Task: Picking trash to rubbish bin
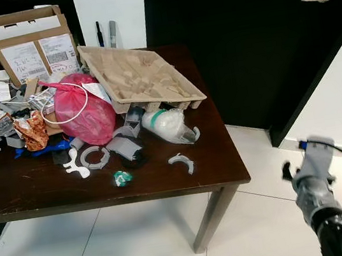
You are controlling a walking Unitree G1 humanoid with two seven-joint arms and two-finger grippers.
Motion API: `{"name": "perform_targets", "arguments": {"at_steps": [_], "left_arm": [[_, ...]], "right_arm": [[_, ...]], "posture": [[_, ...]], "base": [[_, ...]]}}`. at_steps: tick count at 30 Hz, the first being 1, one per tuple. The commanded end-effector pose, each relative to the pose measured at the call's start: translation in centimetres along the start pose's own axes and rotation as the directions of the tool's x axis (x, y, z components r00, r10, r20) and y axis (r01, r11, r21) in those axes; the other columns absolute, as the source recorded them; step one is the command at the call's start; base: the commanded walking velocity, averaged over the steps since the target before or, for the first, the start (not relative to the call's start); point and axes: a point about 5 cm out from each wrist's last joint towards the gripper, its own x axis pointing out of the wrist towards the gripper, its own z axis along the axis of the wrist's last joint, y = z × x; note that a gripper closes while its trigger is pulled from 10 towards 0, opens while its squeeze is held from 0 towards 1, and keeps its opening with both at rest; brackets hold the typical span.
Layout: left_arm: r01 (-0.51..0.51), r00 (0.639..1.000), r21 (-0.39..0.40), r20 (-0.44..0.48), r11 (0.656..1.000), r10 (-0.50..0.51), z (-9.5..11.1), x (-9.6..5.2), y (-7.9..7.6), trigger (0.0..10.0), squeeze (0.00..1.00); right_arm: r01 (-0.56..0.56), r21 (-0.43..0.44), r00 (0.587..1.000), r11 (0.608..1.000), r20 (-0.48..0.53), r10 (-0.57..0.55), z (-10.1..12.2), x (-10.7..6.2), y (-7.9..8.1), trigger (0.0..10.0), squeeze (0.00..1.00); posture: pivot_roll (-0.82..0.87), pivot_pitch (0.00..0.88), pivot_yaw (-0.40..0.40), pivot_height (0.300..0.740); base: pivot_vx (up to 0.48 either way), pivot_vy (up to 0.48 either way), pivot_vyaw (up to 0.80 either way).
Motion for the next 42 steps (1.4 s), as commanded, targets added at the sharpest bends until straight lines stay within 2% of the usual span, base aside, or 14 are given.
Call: {"name": "perform_targets", "arguments": {"at_steps": [1, 5, 6, 8, 14, 15, 18, 19, 20, 21, 23, 27, 33, 42], "left_arm": [[0.009, 1.000, -0.017, -0.022, 1.000, -0.009, -1.0, -0.1, -0.2, 10.0, 0.00], [0.013, 1.000, -0.023, -0.021, 1.000, -0.014, -1.0, -0.1, -0.3, 10.0, 0.00], [0.016, 1.000, -0.026, -0.019, 1.000, -0.017, -1.1, -0.1, -0.4, 10.0, 0.00], [0.021, 1.000, -0.032, -0.014, 0.999, -0.021, -1.1, -0.1, -0.6, 10.0, 0.00], [0.022, 1.000, -0.033, -0.006, 0.999, -0.022, -1.0, -0.1, -0.7, 10.0, 0.00], [0.022, 1.000, -0.033, -0.006, 0.999, -0.022, -1.0, -0.1, -0.7, 10.0, 0.00], [0.022, 1.000, -0.030, 0.000, 0.999, -0.022, -0.9, -0.1, -0.7, 10.0, 0.00], [0.022, 1.000, -0.030, 0.000, 0.999, -0.022, -0.9, -0.1, -0.7, 10.0, 0.00], [0.025, 1.000, -0.024, 0.007, 0.999, -0.025, -0.8, -0.1, -0.7, 10.0, 0.00], [0.025, 1.000, -0.024, 0.007, 0.999, -0.025, -0.8, -0.1, -0.7, 10.0, 0.00], [0.028, 0.999, -0.007, 0.018, 1.000, -0.028, -0.6, 0.0, -0.8, 10.0, 0.00], [0.030, 0.999, 0.005, 0.032, 1.000, -0.030, -0.2, 0.0, -0.8, 10.0, 0.00], [0.064, 0.994, 0.033, 0.090, 0.997, -0.067, 1.6, 0.4, -1.7, 10.0, 0.00], [0.076, 0.992, 0.052, 0.101, 0.996, -0.081, 1.8, 0.4, -2.3, 10.0, 0.00]], "right_arm": [[-0.102, 0.058, 0.992, 0.993, 0.075, 0.097, 1.7, 0.3, 1.5, 10.0, 1.00], [-0.426, 0.160, 0.896, 0.890, 0.207, 0.392, 4.8, 0.1, 5.8, 10.0, 1.00], [-0.549, 0.140, 0.823, 0.824, 0.266, 0.503, 6.0, -0.3, 7.5, 10.0, 0.20], [-0.715, 0.091, 0.677, 0.693, 0.340, 0.653, 7.8, -1.2, 10.0, 10.0, 0.00], [-0.925, -0.131, 0.297, 0.357, 0.338, 0.893, 9.3, -4.1, 14.7, 10.0, 0.00], [-0.925, -0.131, 0.297, 0.357, 0.338, 0.893, 9.3, -4.1, 14.7, 10.0, 0.00], [-0.947, -0.298, 0.042, 0.119, 0.252, 0.967, 9.5, -6.3, 16.5, 10.0, 0.00], [-0.947, -0.298, 0.042, 0.119, 0.252, 0.967, 9.5, -6.3, 16.5, 10.0, 0.00], [-0.929, -0.371, -0.077, 0.001, 0.196, 0.978, 9.8, -7.2, 16.8, 10.0, 0.00], [-0.929, -0.371, -0.077, 0.001, 0.196, 0.978, 9.8, -7.2, 16.8, 10.0, 0.00], [-0.861, -0.487, -0.207, -0.150, 0.064, 0.976, 10.0, -8.4, 17.3, 10.0, 0.00], [-0.803, -0.567, -0.221, -0.181, 0.001, 0.975, 10.5, -9.0, 18.1, 10.0, 0.00], [-0.686, -0.727, -0.018, 0.010, 0.031, 0.999, 11.4, -9.7, 22.3, 10.0, 0.00], [-0.626, -0.778, 0.095, 0.049, -0.014, 0.995, 10.3, -10.3, 24.9, 10.0, 0.00]], "posture": [[0.16, 0.104, -0.070, 0.740], [0.16, 0.107, -0.074, 0.740], [0.17, 0.107, -0.077, 0.740], [0.17, 0.109, -0.081, 0.740], [0.17, 0.113, -0.091, 0.740], [0.17, 0.113, -0.091, 0.740], [0.18, 0.122, -0.095, 0.740], [0.18, 0.122, -0.095, 0.740], [0.18, 0.123, -0.097, 0.740], [0.18, 0.123, -0.097, 0.740], [0.19, 0.125, -0.101, 0.740], [0.19, 0.126, -0.103, 0.740], [0.19, 0.128, -0.112, 0.740], [0.19, 0.150, -0.121, 0.740]], "base": [[0.000, 0.000, 0.00], [0.000, 0.000, 0.00], [0.000, 0.000, 0.00], [0.000, 0.000, 0.00], [0.000, 0.000, 0.00], [0.000, 0.000, 0.00], [0.000, 0.000, 0.00], [0.000, 0.000, 0.00], [0.000, 0.000, 0.00], [0.000, 0.000, 0.00], [0.000, 0.000, 0.00], [0.000, 0.000, 0.00], [0.000, 0.000, 0.00], [0.000, 0.000, 0.00]]}}
